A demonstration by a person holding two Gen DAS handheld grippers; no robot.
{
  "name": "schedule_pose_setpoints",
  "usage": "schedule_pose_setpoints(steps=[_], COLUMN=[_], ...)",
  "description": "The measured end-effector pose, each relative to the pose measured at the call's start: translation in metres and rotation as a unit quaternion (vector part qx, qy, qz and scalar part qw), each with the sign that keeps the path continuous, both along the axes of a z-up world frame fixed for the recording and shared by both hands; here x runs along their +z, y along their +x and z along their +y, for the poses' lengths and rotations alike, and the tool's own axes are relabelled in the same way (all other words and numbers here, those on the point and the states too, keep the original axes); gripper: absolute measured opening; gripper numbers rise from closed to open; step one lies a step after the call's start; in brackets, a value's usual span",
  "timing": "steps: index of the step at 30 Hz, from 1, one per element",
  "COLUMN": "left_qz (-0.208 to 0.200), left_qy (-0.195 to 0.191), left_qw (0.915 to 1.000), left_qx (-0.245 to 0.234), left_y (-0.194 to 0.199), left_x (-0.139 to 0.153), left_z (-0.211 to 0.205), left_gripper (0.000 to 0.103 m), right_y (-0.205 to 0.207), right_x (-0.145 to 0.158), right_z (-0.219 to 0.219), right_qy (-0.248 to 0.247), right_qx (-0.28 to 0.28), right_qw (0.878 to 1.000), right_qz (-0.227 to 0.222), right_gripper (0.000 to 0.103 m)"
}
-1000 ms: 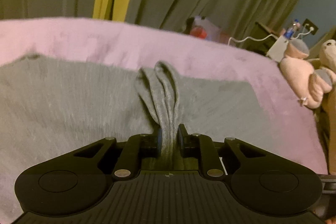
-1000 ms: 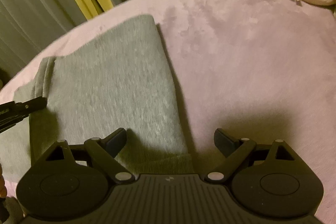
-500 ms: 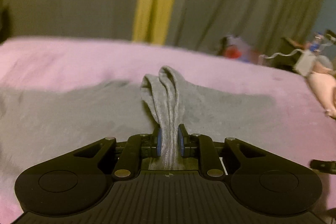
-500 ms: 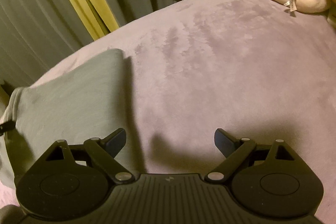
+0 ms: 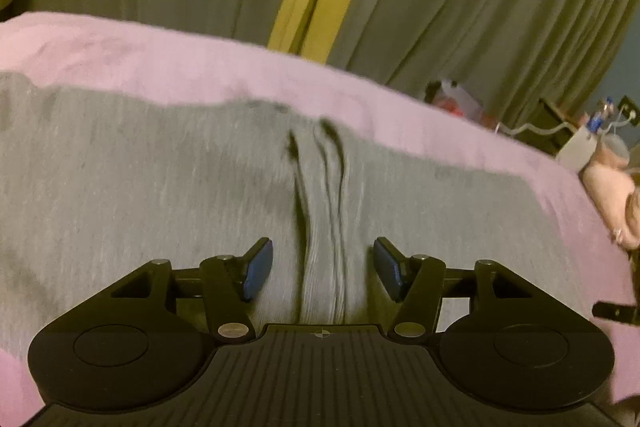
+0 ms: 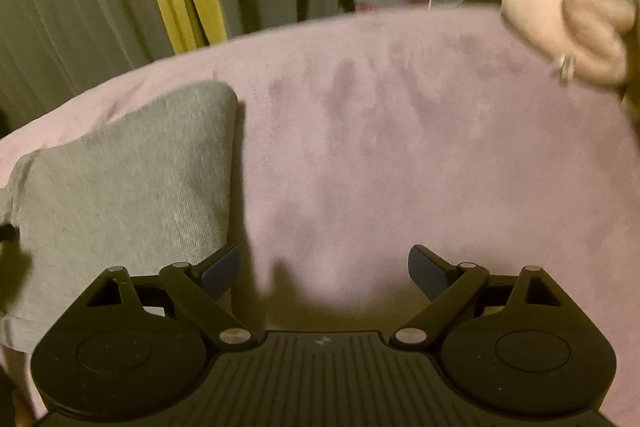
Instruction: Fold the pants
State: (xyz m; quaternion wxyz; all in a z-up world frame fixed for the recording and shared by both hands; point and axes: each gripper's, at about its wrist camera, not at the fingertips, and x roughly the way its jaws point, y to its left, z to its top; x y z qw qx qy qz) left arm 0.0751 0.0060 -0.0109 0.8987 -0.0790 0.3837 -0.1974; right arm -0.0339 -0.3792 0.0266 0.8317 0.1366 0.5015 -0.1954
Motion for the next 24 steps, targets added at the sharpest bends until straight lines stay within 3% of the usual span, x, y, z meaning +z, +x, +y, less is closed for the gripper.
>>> schedule_pose_setpoints(steps=[2, 4, 6, 7, 8, 10, 13, 14, 15, 18, 22, 24], left_qz=[-0.001, 0.015, 0.038, 0.048, 0.052, 0.025, -0.03, -0.037, -0.03, -0.013, -0.031, -0.04], left_qy=[-0.007, -0.007, -0.008, -0.004, 0.001, 0.015, 0.035, 0.046, 0.063, 0.094, 0.088, 0.091], left_qw=[1.0, 0.9998, 0.9993, 0.9988, 0.9986, 0.9995, 0.9986, 0.9981, 0.9976, 0.9953, 0.9956, 0.995], left_qx=[-0.002, -0.007, -0.005, -0.005, -0.004, -0.006, -0.025, -0.017, -0.006, 0.016, 0.013, 0.009], left_y=[0.012, 0.03, 0.047, 0.053, 0.058, 0.058, 0.051, 0.051, 0.054, 0.058, 0.042, 0.029], left_x=[0.005, 0.005, 0.001, -0.001, -0.002, 0.005, 0.014, 0.014, 0.01, -0.001, 0.01, 0.018], left_z=[-0.002, -0.008, -0.016, -0.021, -0.025, -0.035, -0.051, -0.055, -0.058, -0.06, -0.04, -0.022], left_gripper=[0.068, 0.069, 0.057, 0.041, 0.03, 0.025, 0.023, 0.023, 0.024, 0.045, 0.065, 0.075], right_y=[-0.001, -0.002, 0.002, 0.006, 0.01, 0.016, 0.017, 0.017, 0.017, 0.013, 0.007, 0.003], right_x=[0.012, 0.021, 0.021, 0.018, 0.013, -0.003, -0.038, -0.037, -0.035, -0.034, -0.031, -0.031], right_z=[0.013, 0.03, 0.049, 0.059, 0.065, 0.071, 0.075, 0.074, 0.072, 0.067, 0.065, 0.047], right_qy=[-0.006, -0.003, -0.004, -0.001, 0.012, 0.034, 0.019, 0.019, 0.019, 0.022, -0.034, 0.007], right_qx=[0.008, 0.021, 0.051, 0.065, 0.073, 0.073, 0.063, 0.058, 0.053, 0.042, 0.005, -0.028], right_qw=[0.999, 0.996, 0.993, 0.992, 0.992, 0.994, 0.998, 0.998, 0.998, 0.999, 0.999, 0.999], right_qz=[-0.038, -0.086, -0.108, -0.108, -0.102, -0.078, 0.012, 0.006, 0.006, 0.006, 0.031, 0.022], right_gripper=[0.091, 0.084, 0.043, 0.039, 0.037, 0.036, 0.03, 0.028, 0.024, 0.023, 0.026, 0.029])
